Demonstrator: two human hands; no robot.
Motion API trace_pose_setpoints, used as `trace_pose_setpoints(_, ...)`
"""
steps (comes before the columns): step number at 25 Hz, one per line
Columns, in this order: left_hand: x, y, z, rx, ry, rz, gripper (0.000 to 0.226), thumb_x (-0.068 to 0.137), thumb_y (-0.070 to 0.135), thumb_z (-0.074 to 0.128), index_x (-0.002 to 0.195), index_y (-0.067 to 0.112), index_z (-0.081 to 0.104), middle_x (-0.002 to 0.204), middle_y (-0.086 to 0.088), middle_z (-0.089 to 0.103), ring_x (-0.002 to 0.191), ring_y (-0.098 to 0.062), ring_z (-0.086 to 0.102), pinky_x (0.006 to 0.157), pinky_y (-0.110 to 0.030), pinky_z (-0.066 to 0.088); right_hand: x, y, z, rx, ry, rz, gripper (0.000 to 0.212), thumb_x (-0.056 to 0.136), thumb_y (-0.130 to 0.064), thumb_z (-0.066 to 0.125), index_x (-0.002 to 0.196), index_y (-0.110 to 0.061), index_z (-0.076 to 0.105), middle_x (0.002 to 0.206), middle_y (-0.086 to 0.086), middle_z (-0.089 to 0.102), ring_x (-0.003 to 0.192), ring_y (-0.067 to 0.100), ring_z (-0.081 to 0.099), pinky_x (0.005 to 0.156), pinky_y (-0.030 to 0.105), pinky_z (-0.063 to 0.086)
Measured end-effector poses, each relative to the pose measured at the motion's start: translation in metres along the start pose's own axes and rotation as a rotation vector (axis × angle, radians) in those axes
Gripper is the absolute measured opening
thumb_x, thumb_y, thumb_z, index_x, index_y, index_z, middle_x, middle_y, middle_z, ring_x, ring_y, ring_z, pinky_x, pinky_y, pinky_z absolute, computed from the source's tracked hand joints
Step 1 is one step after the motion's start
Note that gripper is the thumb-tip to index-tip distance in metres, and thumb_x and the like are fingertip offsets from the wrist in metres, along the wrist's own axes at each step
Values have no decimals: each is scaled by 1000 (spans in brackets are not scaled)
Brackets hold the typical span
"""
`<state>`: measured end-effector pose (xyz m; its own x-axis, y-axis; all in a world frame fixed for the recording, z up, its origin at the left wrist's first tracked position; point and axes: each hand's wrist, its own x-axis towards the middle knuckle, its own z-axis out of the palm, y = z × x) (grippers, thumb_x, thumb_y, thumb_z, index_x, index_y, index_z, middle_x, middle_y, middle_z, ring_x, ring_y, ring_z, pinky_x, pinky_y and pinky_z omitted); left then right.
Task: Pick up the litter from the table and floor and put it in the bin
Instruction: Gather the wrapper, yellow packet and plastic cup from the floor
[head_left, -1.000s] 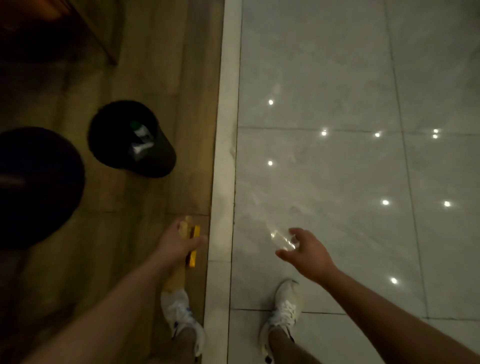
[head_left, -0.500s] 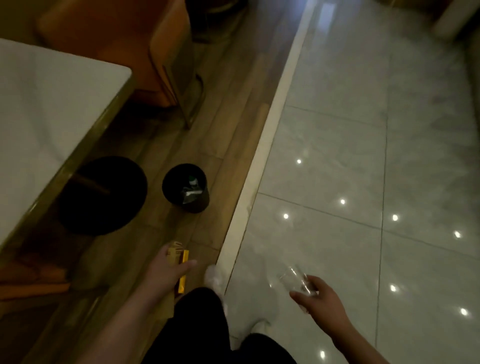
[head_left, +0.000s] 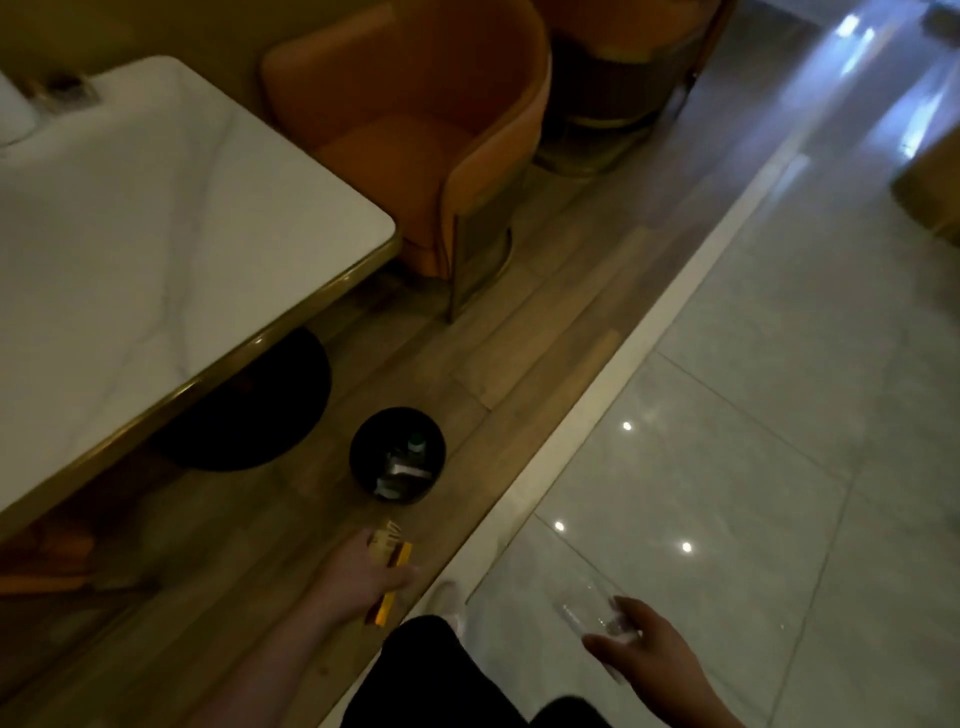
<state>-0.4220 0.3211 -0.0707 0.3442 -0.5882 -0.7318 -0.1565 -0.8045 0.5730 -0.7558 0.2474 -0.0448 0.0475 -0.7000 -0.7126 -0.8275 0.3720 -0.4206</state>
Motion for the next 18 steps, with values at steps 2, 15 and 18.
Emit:
trace_pose_setpoints(2, 19, 15, -12, -77, 23, -27, 49, 69, 34, 85, 104, 12, 60, 94, -2, 66, 86, -17, 63, 67, -27, 46, 30, -35, -21, -6, -41, -53, 65, 67, -39, 84, 124, -22, 60, 97, -8, 66, 87, 12, 67, 79, 28, 51)
trace_pose_setpoints(15, 61, 83, 22, -922, 592, -341, 33, 67, 35, 86, 77, 11, 66, 75, -15, 68, 76, -34, 69, 69, -46, 56, 271, -256, -95, -572, -500, -431, 62, 71, -49, 75, 123, -20, 59, 100, 0, 69, 88, 15, 66, 78, 31, 52)
trace_pose_setpoints(18, 74, 85, 36, -1250, 595, -420, 44, 70, 29, 85, 96, -1, 67, 77, -25, 65, 71, -38, 67, 62, -47, 57, 282, -287, -66, -669, -557, -452, 68, 70, -49, 75, 126, -17, 55, 95, -3, 66, 84, 14, 65, 70, 27, 51)
